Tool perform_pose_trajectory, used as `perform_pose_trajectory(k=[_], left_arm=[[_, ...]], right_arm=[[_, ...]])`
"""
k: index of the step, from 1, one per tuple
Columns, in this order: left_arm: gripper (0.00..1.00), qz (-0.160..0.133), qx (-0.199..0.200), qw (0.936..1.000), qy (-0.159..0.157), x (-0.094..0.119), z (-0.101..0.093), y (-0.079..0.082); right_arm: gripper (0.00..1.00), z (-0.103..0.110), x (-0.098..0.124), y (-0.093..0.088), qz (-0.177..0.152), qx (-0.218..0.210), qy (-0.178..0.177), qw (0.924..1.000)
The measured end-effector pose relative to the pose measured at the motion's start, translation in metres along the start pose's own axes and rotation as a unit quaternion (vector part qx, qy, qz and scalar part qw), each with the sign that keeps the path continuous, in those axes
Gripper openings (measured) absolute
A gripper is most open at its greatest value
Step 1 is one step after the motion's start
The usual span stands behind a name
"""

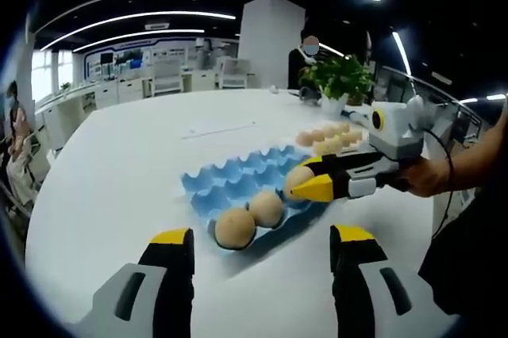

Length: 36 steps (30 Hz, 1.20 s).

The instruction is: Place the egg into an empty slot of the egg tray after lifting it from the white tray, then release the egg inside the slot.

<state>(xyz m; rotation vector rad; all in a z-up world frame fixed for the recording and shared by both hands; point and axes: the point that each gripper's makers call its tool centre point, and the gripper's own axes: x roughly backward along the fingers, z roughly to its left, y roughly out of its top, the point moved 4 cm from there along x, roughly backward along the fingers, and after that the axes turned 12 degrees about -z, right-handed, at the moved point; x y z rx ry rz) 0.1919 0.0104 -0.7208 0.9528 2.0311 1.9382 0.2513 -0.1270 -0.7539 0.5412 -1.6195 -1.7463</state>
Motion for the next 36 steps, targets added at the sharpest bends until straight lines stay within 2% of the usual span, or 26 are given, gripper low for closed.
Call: perform_pose_trajectory(k=[2,17,21,23,31,36], left_arm=[[0.69,-0.002,0.000,1.0000,-0.001,-0.0001,0.0002,0.0012],[0.68,0.000,0.000,1.0000,-0.002,0.0004,0.0008,0.0018],[0.68,-0.001,-0.001,1.0000,-0.004,-0.0002,0.0003,0.0028],[0.68,0.000,-0.002,1.0000,-0.005,-0.0006,0.0000,0.0028],[0.68,0.001,-0.003,1.0000,-0.004,0.0001,-0.0003,0.0021],[0.70,-0.003,-0.002,1.0000,0.007,0.0017,0.0032,0.0027]], right_arm=[[0.26,0.0008,-0.0007,-0.0038,0.008,0.002,0.007,0.9999],[0.27,0.0041,-0.0005,-0.0074,-0.003,0.078,0.026,0.9966],[0.27,0.0043,-0.0008,-0.0076,-0.009,0.087,0.030,0.9957],[0.27,0.0027,-0.0012,-0.0093,-0.006,0.113,0.035,0.9930],[0.27,0.0034,-0.0004,-0.0090,-0.021,0.111,0.038,0.9929],[0.27,0.0029,0.0037,-0.0094,-0.031,0.108,0.034,0.9931]])
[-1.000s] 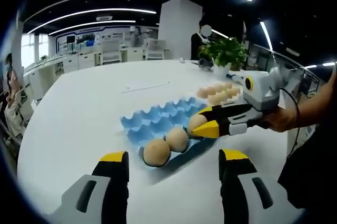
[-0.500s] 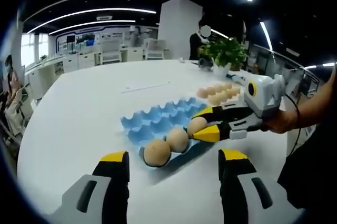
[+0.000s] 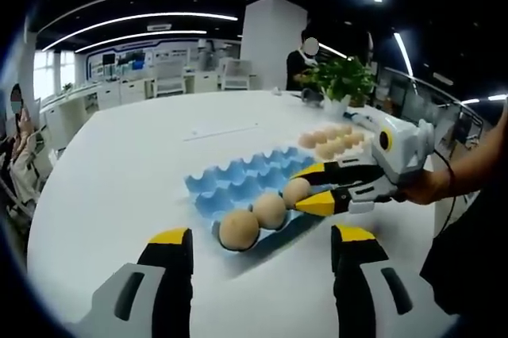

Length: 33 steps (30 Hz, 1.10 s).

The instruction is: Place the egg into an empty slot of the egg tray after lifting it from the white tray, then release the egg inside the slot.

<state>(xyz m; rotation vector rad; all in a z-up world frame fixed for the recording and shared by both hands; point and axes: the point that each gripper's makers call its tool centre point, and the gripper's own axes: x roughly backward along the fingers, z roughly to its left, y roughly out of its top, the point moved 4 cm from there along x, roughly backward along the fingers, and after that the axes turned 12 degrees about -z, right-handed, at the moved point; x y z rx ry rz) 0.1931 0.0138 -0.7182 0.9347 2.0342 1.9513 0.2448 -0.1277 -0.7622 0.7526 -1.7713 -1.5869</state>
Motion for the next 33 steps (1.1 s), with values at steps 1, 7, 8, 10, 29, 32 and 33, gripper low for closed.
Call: perform_pose_trajectory(k=[1,7,8,10,29,32,33], left_arm=[[0.70,-0.001,0.001,1.0000,0.001,0.001,0.000,0.000],[0.70,0.007,0.004,1.0000,0.003,0.002,0.001,-0.002],[0.70,0.005,0.004,1.0000,0.004,0.001,0.001,-0.002],[0.70,0.003,0.007,1.0000,0.003,0.001,0.000,-0.001],[0.70,0.002,0.011,0.9999,0.000,-0.003,-0.002,0.002],[0.70,0.004,0.013,0.9999,-0.001,-0.003,-0.003,0.001],[0.70,0.005,0.014,0.9999,-0.002,-0.003,-0.003,0.001]], right_arm=[[0.27,-0.001,0.003,0.000,0.000,-0.001,-0.002,1.0000],[0.26,-0.004,0.016,0.000,-0.004,-0.037,-0.016,0.9992],[0.26,-0.005,0.018,0.000,-0.004,-0.042,-0.019,0.9990],[0.26,-0.007,0.021,0.000,-0.006,-0.045,-0.024,0.9987],[0.27,-0.024,0.040,0.003,-0.016,-0.075,-0.069,0.9947],[0.27,-0.027,0.042,0.002,-0.015,-0.079,-0.076,0.9938],[0.27,-0.027,0.042,0.002,-0.014,-0.079,-0.078,0.9937]])
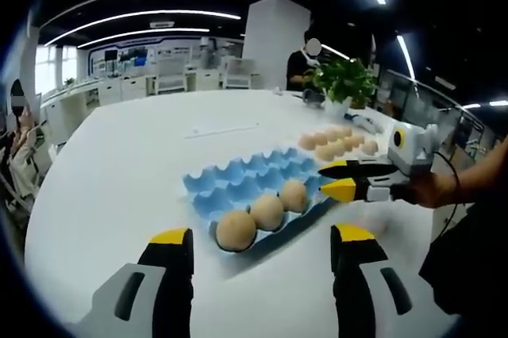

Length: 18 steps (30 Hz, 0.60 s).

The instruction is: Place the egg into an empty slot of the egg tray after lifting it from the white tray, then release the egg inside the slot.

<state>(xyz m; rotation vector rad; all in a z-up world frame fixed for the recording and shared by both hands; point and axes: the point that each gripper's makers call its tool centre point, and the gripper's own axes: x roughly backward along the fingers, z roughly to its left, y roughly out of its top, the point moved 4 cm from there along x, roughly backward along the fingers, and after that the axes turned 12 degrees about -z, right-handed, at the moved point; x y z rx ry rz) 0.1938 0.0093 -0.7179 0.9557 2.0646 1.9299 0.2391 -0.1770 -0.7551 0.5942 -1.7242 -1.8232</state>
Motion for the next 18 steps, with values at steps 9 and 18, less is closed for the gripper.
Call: perform_pose_trajectory(k=[9,18], left_arm=[[0.72,0.006,0.007,0.9999,0.003,-0.001,0.000,-0.001],[0.71,0.006,0.003,1.0000,0.002,-0.001,-0.001,0.000]], right_arm=[[0.49,-0.005,0.002,0.006,-0.031,-0.035,-0.018,0.9987],[0.68,-0.020,0.011,0.006,-0.026,-0.051,-0.054,0.9969]])
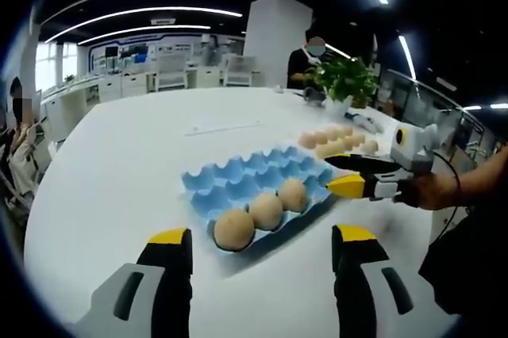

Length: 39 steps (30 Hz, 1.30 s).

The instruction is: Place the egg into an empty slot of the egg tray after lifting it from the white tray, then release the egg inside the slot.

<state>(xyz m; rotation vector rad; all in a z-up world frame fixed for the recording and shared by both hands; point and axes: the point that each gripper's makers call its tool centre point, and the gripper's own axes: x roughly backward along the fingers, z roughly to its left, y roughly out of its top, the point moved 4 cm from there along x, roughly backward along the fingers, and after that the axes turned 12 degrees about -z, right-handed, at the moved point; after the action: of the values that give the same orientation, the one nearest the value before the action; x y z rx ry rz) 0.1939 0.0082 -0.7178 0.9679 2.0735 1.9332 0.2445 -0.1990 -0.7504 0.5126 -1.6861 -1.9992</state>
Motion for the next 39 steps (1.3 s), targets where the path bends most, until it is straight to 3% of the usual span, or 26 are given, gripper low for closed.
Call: perform_pose_trajectory(k=[4,8,11,13,16,17,18,19,20,22,24,26,27,28,29,30,31,32,33,34,35,37,38,39], left_arm=[[0.71,0.001,-0.001,1.0000,0.000,0.000,0.000,0.000],[0.71,-0.001,-0.003,1.0000,-0.002,-0.001,-0.001,0.001],[0.70,-0.003,-0.005,1.0000,-0.003,-0.001,-0.001,0.003],[0.70,-0.003,-0.005,1.0000,-0.003,-0.002,0.000,0.003],[0.70,-0.004,-0.006,1.0000,-0.003,-0.002,0.000,0.004],[0.70,-0.004,-0.006,1.0000,-0.004,-0.001,0.000,0.004],[0.70,-0.005,-0.006,1.0000,-0.004,-0.001,0.000,0.004],[0.70,-0.005,-0.007,1.0000,-0.004,-0.001,0.000,0.004],[0.70,-0.006,-0.007,0.9999,-0.004,-0.001,0.000,0.005],[0.69,-0.005,-0.008,0.9999,-0.005,-0.001,0.000,0.005],[0.69,-0.006,-0.011,0.9999,-0.004,0.000,0.001,0.005],[0.69,-0.006,-0.012,0.9999,-0.004,0.000,0.001,0.006],[0.69,-0.006,-0.011,0.9999,-0.004,0.000,0.001,0.006],[0.69,-0.008,-0.013,0.9999,-0.004,0.000,0.001,0.007],[0.68,-0.009,-0.013,0.9999,-0.004,0.000,0.001,0.007],[0.68,-0.009,-0.013,0.9999,-0.004,0.000,0.002,0.008],[0.68,-0.010,-0.013,0.9999,-0.004,0.000,0.002,0.008],[0.68,-0.010,-0.013,0.9999,-0.003,0.000,0.002,0.008],[0.68,-0.009,-0.014,0.9999,-0.003,0.001,0.002,0.007],[0.68,-0.009,-0.014,0.9999,-0.002,0.001,0.002,0.007],[0.68,-0.009,-0.013,0.9999,-0.002,0.001,0.002,0.007],[0.68,-0.008,-0.013,0.9999,-0.002,0.001,0.002,0.006],[0.68,-0.007,-0.014,0.9999,-0.003,0.001,0.002,0.006],[0.68,-0.007,-0.014,0.9999,-0.003,0.001,0.002,0.006]], right_arm=[[0.56,-0.007,0.007,0.003,-0.005,-0.002,-0.008,1.0000],[0.28,-0.015,0.014,0.006,0.001,-0.012,-0.023,0.9997],[0.18,-0.028,0.024,0.007,0.007,-0.036,-0.059,0.9976],[0.02,-0.042,0.032,0.010,0.004,-0.076,-0.092,0.9929],[0.00,-0.057,0.044,0.019,-0.012,-0.158,-0.122,0.9797],[0.00,-0.062,0.046,0.025,-0.028,-0.189,-0.125,0.9734],[0.00,-0.065,0.047,0.032,-0.051,-0.195,-0.121,0.9719],[0.00,-0.068,0.047,0.041,-0.087,-0.213,-0.120,0.9658],[0.00,-0.072,0.048,0.053,-0.132,-0.252,-0.129,0.9499],[0.03,-0.076,0.050,0.084,-0.219,-0.286,-0.118,0.9255],[0.03,-0.074,0.051,0.119,-0.295,-0.337,-0.087,0.8898],[0.07,-0.079,0.053,0.137,-0.317,-0.297,-0.080,0.8972],[0.05,-0.073,0.051,0.150,-0.322,-0.316,-0.048,0.8914],[0.02,-0.076,0.049,0.153,-0.302,-0.317,-0.057,0.8974],[0.02,-0.073,0.046,0.167,-0.313,-0.301,-0.035,0.9000],[0.05,-0.072,0.048,0.180,-0.345,-0.283,-0.025,0.8946],[0.06,-0.076,0.050,0.197,-0.386,-0.298,-0.036,0.8720],[0.05,-0.069,0.051,0.209,-0.399,-0.294,-0.003,0.8687],[0.06,-0.067,0.052,0.217,-0.413,-0.287,0.002,0.8646],[0.06,-0.068,0.053,0.224,-0.425,-0.303,-0.004,0.8530],[0.06,-0.062,0.056,0.235,-0.447,-0.332,0.025,0.8305],[0.02,-0.066,0.058,0.243,-0.473,-0.358,0.024,0.8047],[0.00,-0.068,0.058,0.244,-0.471,-0.417,0.029,0.7770],[0.00,-0.065,0.057,0.247,-0.466,-0.430,0.045,0.7720]])
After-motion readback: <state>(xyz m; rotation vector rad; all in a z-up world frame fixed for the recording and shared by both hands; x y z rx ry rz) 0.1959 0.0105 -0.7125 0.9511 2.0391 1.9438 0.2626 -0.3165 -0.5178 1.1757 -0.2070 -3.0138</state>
